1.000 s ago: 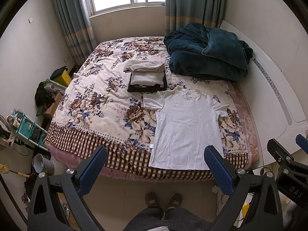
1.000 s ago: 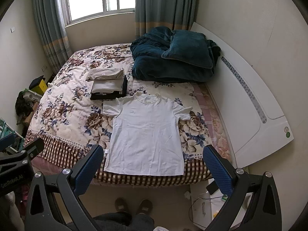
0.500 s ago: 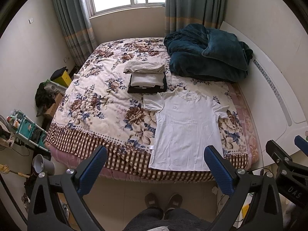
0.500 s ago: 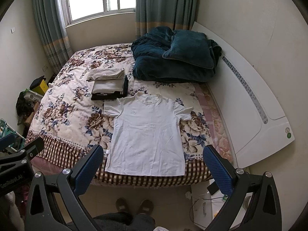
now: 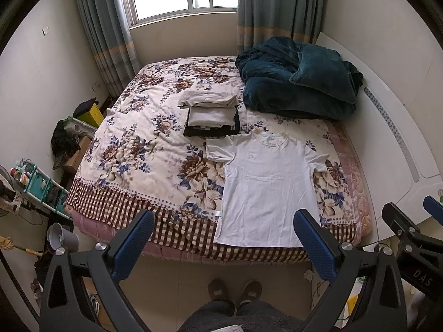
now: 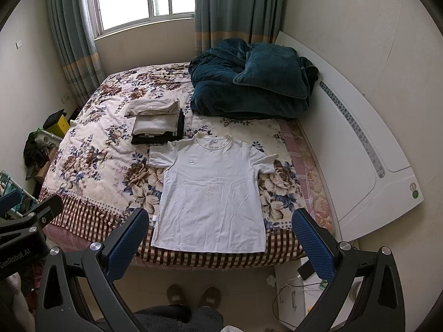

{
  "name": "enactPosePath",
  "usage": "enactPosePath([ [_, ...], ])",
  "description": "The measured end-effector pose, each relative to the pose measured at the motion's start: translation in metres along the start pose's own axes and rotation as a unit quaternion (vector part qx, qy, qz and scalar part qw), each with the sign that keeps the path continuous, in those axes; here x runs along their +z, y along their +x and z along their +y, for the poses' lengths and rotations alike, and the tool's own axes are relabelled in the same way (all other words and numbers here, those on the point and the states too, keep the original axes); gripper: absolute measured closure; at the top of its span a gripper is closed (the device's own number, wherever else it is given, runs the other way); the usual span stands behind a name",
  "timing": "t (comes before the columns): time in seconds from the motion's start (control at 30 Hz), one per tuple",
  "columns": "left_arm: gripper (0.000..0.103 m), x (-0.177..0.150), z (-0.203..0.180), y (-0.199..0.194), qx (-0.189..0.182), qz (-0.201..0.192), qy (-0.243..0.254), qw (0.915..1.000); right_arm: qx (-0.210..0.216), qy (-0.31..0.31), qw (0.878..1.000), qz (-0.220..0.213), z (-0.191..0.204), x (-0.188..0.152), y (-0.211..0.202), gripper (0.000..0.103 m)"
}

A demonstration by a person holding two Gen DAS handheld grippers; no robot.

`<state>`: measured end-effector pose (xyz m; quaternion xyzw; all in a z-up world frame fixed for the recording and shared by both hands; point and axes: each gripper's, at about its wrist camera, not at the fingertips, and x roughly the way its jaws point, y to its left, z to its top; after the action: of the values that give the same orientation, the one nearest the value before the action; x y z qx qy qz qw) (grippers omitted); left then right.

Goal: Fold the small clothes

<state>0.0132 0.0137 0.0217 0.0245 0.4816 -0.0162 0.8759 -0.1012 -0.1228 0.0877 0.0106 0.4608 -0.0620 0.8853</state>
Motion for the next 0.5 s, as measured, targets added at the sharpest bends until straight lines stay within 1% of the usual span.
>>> enactPosePath([
  [0.13,0.000,0.0038,0.0000,-0.0009,0.000,-0.001,0.000,1.0000,0.000,0.000,1.000,0.000,-0.0002,0.0010,-0.0001,0.000],
  [0.5,0.000,0.0011,-0.0002,-0.0012,0.000,-0.002,0.001,1.0000,0.001,0.000,1.000,-0.001,0.0005,0.0049,-0.0012,0.000],
])
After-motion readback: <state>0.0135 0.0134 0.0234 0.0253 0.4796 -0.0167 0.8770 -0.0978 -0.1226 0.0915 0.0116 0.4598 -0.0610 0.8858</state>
